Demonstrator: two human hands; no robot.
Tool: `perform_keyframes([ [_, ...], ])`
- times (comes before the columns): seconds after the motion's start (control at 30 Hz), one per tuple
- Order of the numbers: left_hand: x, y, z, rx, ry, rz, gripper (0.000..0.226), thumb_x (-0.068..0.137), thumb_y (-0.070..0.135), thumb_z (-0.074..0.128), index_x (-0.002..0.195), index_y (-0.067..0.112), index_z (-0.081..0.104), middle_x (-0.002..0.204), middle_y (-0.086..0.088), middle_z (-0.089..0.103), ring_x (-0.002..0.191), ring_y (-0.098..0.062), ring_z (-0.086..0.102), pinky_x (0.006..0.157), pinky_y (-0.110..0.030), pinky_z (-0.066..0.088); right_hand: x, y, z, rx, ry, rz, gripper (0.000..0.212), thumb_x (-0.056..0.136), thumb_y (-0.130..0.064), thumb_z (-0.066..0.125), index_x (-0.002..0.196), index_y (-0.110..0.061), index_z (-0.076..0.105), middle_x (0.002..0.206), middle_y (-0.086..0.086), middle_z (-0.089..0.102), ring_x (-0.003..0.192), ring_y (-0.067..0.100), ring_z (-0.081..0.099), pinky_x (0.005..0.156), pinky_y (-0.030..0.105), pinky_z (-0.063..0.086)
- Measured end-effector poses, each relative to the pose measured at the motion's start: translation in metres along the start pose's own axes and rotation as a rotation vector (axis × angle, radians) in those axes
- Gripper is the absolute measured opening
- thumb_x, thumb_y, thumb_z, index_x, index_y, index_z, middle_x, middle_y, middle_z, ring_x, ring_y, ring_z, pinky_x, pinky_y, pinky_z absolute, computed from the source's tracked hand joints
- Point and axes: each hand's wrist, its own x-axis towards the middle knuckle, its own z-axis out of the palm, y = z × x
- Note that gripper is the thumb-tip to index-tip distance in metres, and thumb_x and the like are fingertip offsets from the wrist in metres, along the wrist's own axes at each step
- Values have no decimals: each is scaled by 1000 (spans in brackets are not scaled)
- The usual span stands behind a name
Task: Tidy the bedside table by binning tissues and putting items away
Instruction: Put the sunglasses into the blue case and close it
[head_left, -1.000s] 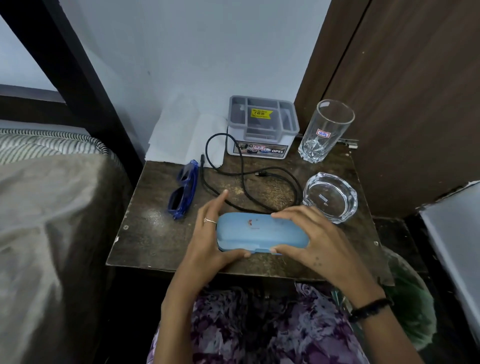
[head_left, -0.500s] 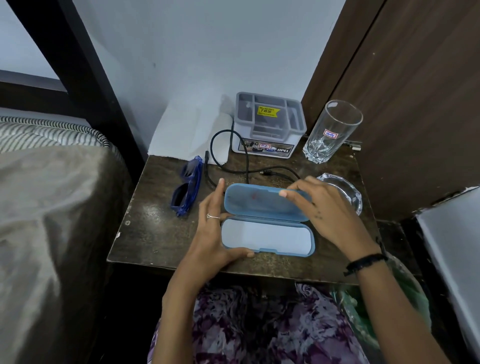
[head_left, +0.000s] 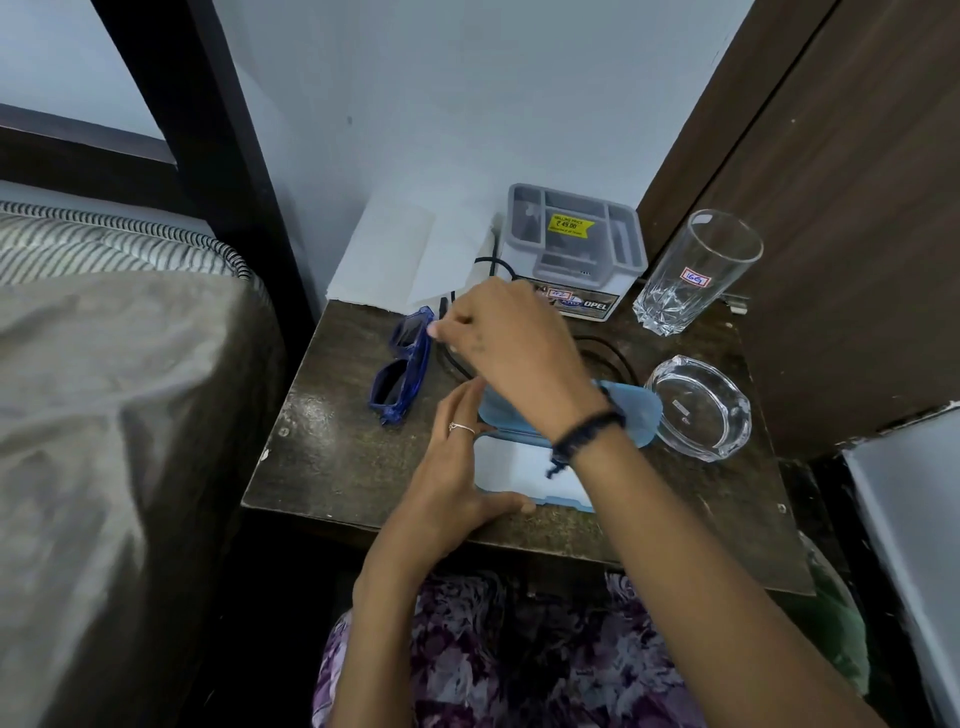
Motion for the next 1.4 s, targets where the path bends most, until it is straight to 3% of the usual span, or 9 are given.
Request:
perform_keyframes([
  [0.1, 1, -1, 1, 13, 5, -15, 107, 57, 16, 86, 140, 17, 20, 141, 3, 25, 119, -7, 39, 94, -19, 36, 20, -13, 21, -11, -46, 128, 34, 89, -38, 54, 71, -10, 55, 91, 7, 67, 79, 26, 56, 68, 31, 40],
  [0.27, 10, -8, 4, 41, -58, -119, 81, 71, 9, 75, 134, -5, 27, 135, -11, 32, 120, -15, 39, 95, -11, 31, 29, -18, 41, 75, -109, 243, 13, 85, -26, 60, 88, -13, 62, 105, 9, 67, 99, 28, 61, 63, 26, 33],
  [0.43, 1, -2, 0, -35, -14, -11, 111, 58, 14, 85, 142, 23, 13, 141, 8, 19, 124, -4, 34, 96, -15, 33, 15, -6, 14, 412, 2, 260, 30, 79, -36, 66, 70, -7, 68, 59, 2, 62, 58, 21, 59, 55, 29, 38],
  [0.57, 0, 1, -2, -40, -25, -15, 115, 57, 15, 85, 143, 32, 10, 132, 21, 16, 121, -2, 36, 100, -24, 37, -22, 9, -40, 668, 70, 167, 14, 80, -21, 70, 67, -17, 65, 40, -11, 52, 31, 1, 40, 38, 13, 29],
  [0.77, -2, 3, -2, -46, -40, 7, 116, 60, 16, 84, 143, 35, 6, 132, 25, 14, 125, -8, 40, 104, -31, 39, -74, 57, -78, 346, 28, 169, 7, 77, -19, 72, 79, -26, 72, 60, -15, 66, 49, -8, 54, 54, 8, 39],
  [0.97, -3, 1, -1, -75, -1, 61, 108, 60, 17, 84, 133, 46, 10, 131, 23, 20, 114, -8, 48, 96, -31, 46, -93, 85, -35, 78, -120, 247, 6, 79, -27, 70, 81, -30, 74, 83, -7, 73, 78, 16, 65, 76, 37, 51],
  [1.07, -3, -2, 0, -115, 16, 104, 102, 60, 22, 84, 127, 55, 14, 128, 41, 16, 115, 9, 46, 95, -22, 46, -95, 84, -19, 59, -130, 220, 8, 82, -29, 67, 85, -30, 73, 87, -8, 73, 84, 14, 65, 75, 33, 49],
  [1.2, -1, -3, 2, -155, 33, 106, 95, 54, 41, 77, 126, 57, 16, 128, 42, 18, 120, 2, 47, 95, -17, 46, -95, 80, -8, 23, -128, 180, 12, 84, -32, 64, 92, -31, 73, 89, -11, 69, 86, 16, 62, 67, 30, 42],
  [1.4, 4, -9, 5, -222, 44, 78, 109, 51, 38, 80, 130, 53, 5, 144, 3, 27, 119, 2, 48, 91, -9, 42, -100, 89, -29, 136, 282, 124, 15, 86, -25, 62, 98, -24, 71, 99, -8, 62, 75, -1, 47, 68, 18, 37],
])
